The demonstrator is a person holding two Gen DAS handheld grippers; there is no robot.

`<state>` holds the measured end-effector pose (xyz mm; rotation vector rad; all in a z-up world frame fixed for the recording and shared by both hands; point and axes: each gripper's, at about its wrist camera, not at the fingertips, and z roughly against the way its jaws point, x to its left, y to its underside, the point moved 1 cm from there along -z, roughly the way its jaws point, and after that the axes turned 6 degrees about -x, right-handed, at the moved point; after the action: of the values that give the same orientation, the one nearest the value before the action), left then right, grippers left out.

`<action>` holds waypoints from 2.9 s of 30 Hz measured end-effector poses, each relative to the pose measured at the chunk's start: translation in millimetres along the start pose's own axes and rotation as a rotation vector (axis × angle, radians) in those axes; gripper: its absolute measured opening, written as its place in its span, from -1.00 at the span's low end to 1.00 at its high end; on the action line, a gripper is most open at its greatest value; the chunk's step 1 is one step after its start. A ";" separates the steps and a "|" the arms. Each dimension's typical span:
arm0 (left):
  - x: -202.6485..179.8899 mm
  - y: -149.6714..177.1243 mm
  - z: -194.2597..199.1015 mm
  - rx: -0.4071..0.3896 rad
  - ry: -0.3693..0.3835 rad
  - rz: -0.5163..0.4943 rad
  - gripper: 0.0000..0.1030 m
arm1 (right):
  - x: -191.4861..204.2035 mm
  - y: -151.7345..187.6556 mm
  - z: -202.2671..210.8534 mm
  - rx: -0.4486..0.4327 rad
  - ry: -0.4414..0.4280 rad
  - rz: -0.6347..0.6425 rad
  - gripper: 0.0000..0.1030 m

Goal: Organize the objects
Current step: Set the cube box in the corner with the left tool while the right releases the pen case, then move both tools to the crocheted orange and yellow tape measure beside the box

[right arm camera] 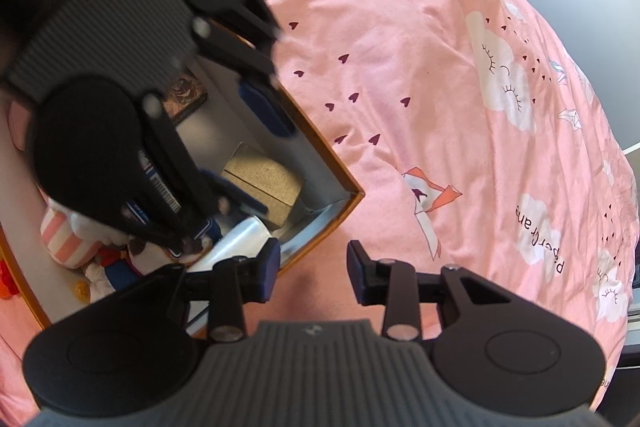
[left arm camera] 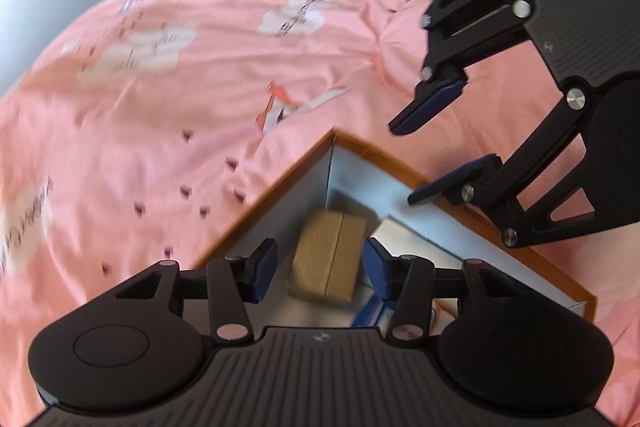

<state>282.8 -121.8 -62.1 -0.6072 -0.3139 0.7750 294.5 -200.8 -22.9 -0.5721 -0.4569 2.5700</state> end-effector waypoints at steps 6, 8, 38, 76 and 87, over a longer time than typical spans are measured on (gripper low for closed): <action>8.2 13.6 0.4 0.075 0.017 0.159 0.01 | 2.2 -0.7 -3.2 0.036 -0.017 -0.017 -0.27; 9.8 17.2 -4.5 0.085 0.002 0.182 -0.20 | 2.6 -0.8 -4.8 0.055 -0.027 -0.038 -0.27; 2.3 5.9 21.6 -0.043 -0.072 0.172 -0.57 | 13.2 4.3 29.8 -0.013 -0.011 -0.127 -0.30; -123.0 190.9 127.8 0.108 -0.214 0.529 0.08 | 192.2 115.9 54.0 -0.055 -0.007 -0.737 -0.21; -124.2 205.0 101.3 0.133 -0.143 0.547 0.12 | 200.0 109.1 44.6 -0.020 -0.012 -0.693 -0.07</action>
<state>35.9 -58.5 -114.4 -0.5157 -0.2250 1.3587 72.8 -200.7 -91.6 -0.3246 -0.5662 1.9079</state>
